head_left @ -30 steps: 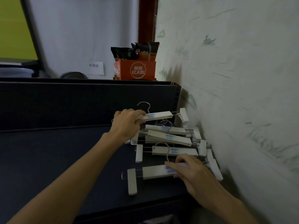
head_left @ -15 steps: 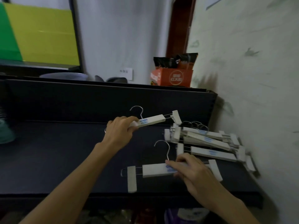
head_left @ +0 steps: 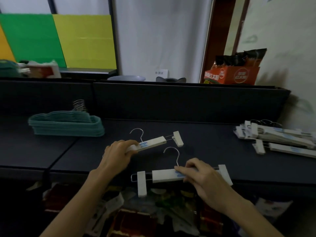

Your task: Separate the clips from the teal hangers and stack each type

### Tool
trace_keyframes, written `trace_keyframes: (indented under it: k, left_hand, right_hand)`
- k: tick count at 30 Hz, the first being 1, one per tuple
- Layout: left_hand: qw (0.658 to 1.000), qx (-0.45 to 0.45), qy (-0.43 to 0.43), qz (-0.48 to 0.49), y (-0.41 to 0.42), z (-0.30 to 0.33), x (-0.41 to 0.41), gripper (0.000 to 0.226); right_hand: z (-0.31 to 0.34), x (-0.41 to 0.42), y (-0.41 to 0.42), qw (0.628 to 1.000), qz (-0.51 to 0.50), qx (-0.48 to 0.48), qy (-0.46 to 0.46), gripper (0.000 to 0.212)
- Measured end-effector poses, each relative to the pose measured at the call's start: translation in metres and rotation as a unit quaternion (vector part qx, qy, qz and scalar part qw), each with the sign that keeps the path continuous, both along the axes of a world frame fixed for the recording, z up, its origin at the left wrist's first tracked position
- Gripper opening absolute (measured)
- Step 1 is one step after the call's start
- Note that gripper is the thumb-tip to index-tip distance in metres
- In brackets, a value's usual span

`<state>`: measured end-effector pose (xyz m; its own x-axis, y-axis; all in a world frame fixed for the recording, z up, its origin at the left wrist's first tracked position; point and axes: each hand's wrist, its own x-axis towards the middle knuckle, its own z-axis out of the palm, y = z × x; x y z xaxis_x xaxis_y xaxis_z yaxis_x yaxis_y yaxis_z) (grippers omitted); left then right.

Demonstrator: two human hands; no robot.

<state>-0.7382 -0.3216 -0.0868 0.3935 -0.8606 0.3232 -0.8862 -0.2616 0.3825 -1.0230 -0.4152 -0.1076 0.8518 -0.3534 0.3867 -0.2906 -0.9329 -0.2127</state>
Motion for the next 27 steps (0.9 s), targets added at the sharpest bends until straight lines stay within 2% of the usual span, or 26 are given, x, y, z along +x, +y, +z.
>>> trace_keyframes:
  k: [9,27]
  left_hand:
    - [0.999,0.024,0.016,-0.028,0.012,-0.009,0.047,0.028]
    - [0.994,0.056,-0.033,-0.089,-0.103,-0.008,0.132,0.031]
  right_hand:
    - [0.003,0.046,0.025,1.000,-0.024,-0.006,0.012,0.049]
    - [-0.001,0.128,-0.065,0.998,-0.062,-0.009,0.002,0.049]
